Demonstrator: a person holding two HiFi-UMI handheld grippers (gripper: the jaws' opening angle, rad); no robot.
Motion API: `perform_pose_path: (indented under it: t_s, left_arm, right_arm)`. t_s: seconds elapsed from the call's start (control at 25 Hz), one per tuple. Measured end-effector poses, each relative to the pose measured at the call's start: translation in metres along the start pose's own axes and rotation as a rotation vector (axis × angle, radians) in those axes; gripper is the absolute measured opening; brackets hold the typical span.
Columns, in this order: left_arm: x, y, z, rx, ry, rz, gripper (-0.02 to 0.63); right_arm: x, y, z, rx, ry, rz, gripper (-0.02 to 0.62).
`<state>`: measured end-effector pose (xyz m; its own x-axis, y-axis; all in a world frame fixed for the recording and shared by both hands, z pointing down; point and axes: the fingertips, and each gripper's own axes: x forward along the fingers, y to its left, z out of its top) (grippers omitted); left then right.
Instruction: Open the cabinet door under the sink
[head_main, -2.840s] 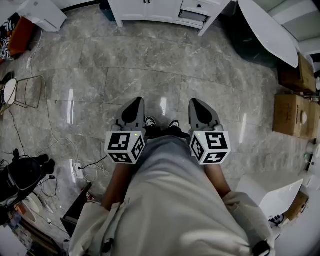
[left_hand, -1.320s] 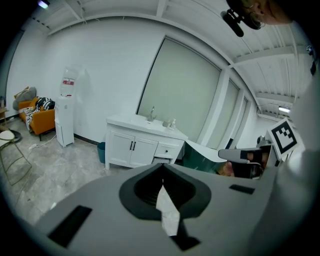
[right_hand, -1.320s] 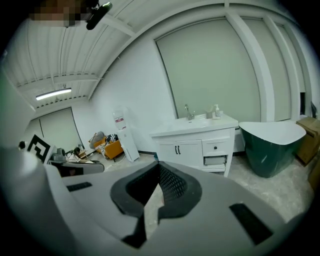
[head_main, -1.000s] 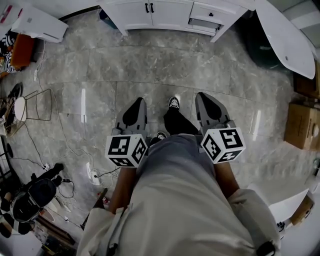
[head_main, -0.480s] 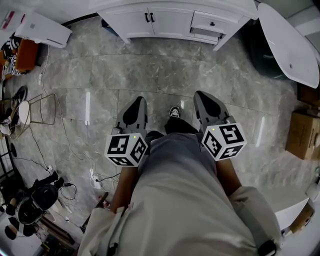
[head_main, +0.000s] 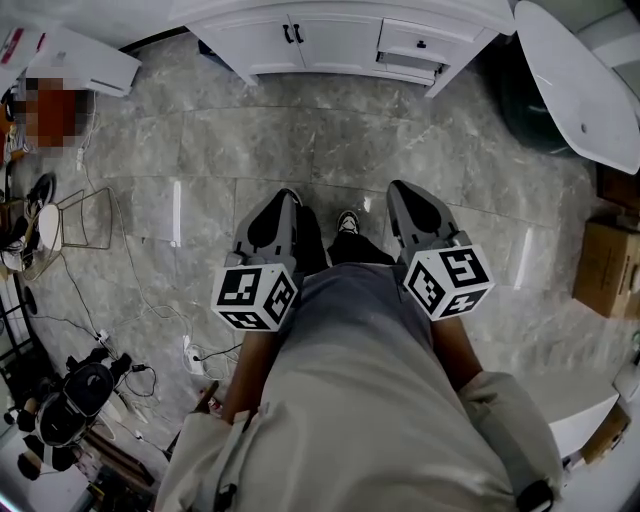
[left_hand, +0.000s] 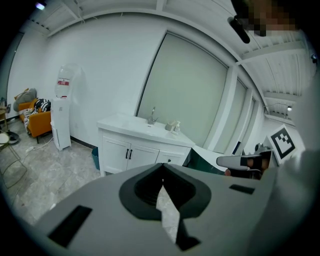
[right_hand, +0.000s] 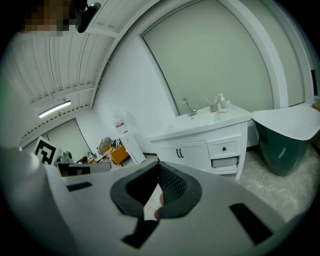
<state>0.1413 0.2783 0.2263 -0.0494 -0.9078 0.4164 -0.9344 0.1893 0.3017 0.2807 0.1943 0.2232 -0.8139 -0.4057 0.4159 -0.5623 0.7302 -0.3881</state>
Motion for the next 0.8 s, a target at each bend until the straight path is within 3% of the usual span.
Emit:
perform_pose_path:
  t_s: [0.28,0.8]
  left_arm:
    - [0.018,0.007,0.012,-0.001,-0.006,-0.022,-0.002]
    - [0.073,0.054,0.068,0.001,-0.021,-0.086,-0.002]
  right_arm:
    - [0.015,-0.004,0.011,-0.008,-0.020,-0.011,0.008]
    - [0.080,0.003,0.065,-0.027,-0.059,-0.049,0.008]
